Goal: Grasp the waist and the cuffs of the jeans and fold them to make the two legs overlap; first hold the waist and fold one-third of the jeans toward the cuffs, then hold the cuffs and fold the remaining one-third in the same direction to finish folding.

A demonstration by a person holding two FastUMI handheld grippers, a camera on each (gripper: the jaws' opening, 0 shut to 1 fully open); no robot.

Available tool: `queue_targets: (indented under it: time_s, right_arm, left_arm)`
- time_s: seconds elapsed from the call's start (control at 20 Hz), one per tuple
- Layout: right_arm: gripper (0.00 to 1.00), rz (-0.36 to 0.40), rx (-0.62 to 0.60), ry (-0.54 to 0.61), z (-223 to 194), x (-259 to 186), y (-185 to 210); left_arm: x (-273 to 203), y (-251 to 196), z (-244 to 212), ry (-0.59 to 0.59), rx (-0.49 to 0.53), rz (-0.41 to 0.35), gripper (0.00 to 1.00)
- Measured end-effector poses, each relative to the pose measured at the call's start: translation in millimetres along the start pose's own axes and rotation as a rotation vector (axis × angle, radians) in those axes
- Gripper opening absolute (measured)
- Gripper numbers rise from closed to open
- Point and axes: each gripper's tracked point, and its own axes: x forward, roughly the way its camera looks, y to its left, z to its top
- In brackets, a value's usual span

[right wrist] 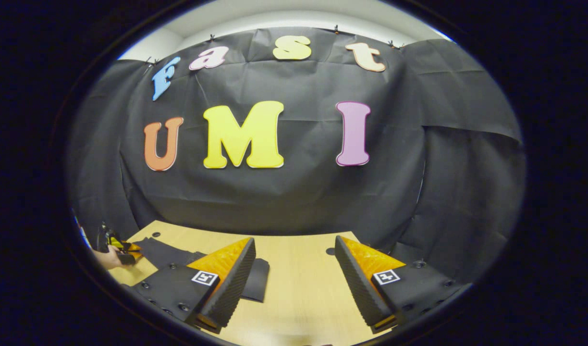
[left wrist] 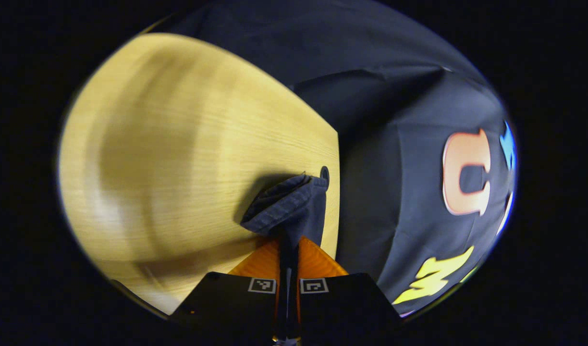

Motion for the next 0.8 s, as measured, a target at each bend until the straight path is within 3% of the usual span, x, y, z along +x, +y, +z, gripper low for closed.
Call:
queue_targets:
  time_s: [0.1,0.3,0.8]
  right_arm:
    - [0.99,0.010,0.001,-0.005,1.1,-1.7,3.9]
    - [0.99,0.030,-0.016,-0.021,5.0,-5.6,14.3]
    - [0.99,0.002,0.020,-0.028,1.6,-19.9,-0.7]
  left_arm:
    - [-9.5,-14.6,0.2,-0.020,0.118,-0.017,0.04]
    - [-27.0,-48.7,-2.8,-0.064,0.235,-0.048,0.05]
    - [-70.2,-157.3,-69.3,-0.056,0.569,-0.240,0.04]
